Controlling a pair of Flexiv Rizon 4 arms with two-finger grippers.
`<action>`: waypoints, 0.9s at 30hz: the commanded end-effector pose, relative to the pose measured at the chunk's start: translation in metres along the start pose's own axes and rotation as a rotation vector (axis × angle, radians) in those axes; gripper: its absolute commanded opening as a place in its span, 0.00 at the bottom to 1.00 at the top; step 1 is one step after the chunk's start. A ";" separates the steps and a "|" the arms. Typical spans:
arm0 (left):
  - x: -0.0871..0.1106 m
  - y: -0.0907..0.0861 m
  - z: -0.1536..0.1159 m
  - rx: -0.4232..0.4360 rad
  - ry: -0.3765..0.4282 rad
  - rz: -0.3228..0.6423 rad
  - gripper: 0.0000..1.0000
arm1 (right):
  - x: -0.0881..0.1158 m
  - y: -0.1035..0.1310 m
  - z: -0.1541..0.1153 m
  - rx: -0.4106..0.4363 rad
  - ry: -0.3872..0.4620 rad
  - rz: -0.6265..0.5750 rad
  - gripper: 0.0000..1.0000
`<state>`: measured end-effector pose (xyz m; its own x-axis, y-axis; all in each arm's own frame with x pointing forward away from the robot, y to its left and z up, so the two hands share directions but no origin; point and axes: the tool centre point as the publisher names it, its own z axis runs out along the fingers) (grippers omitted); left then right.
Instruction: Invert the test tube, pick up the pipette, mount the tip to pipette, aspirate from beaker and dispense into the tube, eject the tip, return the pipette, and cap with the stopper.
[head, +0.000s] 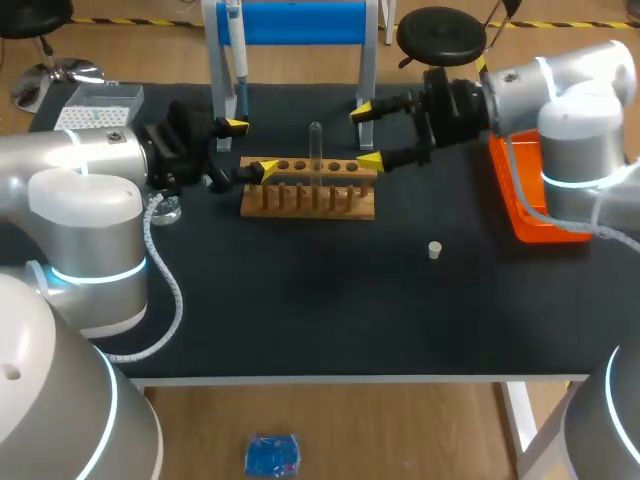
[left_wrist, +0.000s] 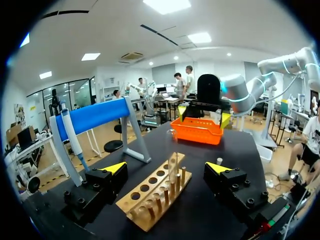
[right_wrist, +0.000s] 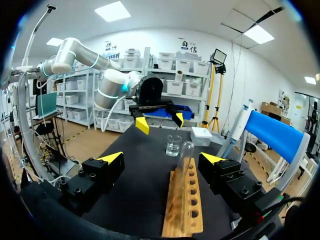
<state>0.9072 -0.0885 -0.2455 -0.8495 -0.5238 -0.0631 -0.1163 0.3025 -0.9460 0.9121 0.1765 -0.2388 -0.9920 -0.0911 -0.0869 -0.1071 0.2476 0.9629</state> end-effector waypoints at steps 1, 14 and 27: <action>0.001 0.000 0.001 -0.001 -0.002 0.000 1.00 | -0.025 -0.006 0.022 -0.010 0.043 -0.003 1.00; 0.001 0.000 0.001 -0.001 -0.002 0.000 1.00 | -0.053 -0.020 0.045 -0.132 0.040 0.015 1.00; 0.001 0.000 0.001 -0.001 -0.002 0.000 1.00 | -0.051 -0.026 0.064 -0.269 0.054 0.043 1.00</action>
<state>0.9073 -0.0887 -0.2454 -0.8495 -0.5238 -0.0631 -0.1164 0.3027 -0.9459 0.9585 0.2314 -0.2711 -0.9900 -0.1365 -0.0353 -0.0372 0.0109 0.9992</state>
